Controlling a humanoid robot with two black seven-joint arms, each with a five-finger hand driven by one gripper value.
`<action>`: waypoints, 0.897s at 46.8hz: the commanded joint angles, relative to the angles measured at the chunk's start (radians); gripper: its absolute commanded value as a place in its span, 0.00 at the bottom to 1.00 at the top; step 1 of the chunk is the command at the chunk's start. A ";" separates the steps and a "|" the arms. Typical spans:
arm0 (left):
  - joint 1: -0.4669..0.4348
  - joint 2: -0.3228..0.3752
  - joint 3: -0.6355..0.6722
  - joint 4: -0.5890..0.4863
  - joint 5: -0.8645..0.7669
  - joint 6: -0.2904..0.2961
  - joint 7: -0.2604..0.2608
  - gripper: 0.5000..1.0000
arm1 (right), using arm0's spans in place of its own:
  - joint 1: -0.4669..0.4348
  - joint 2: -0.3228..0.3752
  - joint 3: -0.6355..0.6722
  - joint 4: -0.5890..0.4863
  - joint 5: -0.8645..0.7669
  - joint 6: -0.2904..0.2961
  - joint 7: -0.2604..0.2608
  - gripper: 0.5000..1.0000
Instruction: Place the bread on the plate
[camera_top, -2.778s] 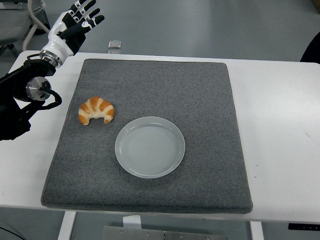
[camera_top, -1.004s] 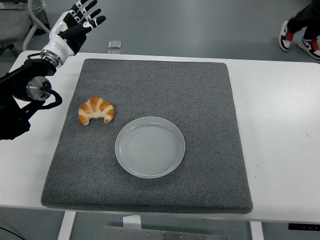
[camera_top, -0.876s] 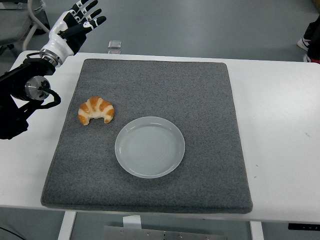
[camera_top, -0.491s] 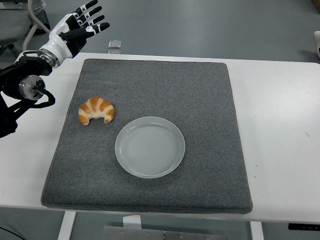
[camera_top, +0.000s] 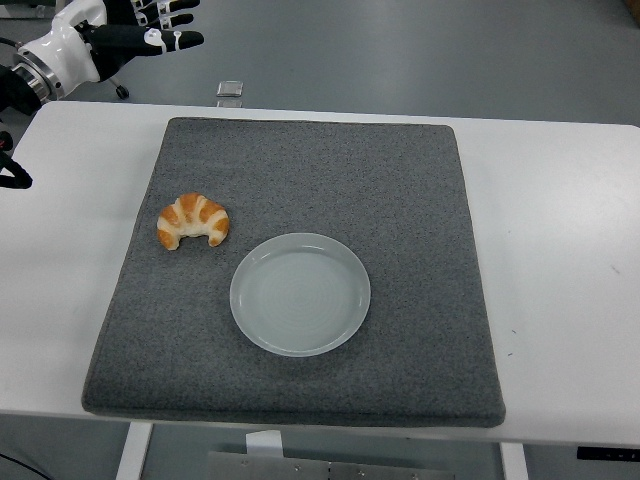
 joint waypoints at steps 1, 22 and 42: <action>-0.038 0.036 0.071 -0.032 0.131 0.000 0.000 0.98 | 0.000 0.000 -0.001 0.000 0.000 0.000 0.000 0.86; -0.034 0.133 0.249 -0.086 0.587 0.012 0.003 0.98 | 0.002 0.000 0.000 0.000 0.000 0.000 0.000 0.86; 0.069 0.044 0.249 0.009 0.675 0.104 0.002 0.97 | 0.002 0.000 0.000 0.000 0.000 -0.002 0.000 0.86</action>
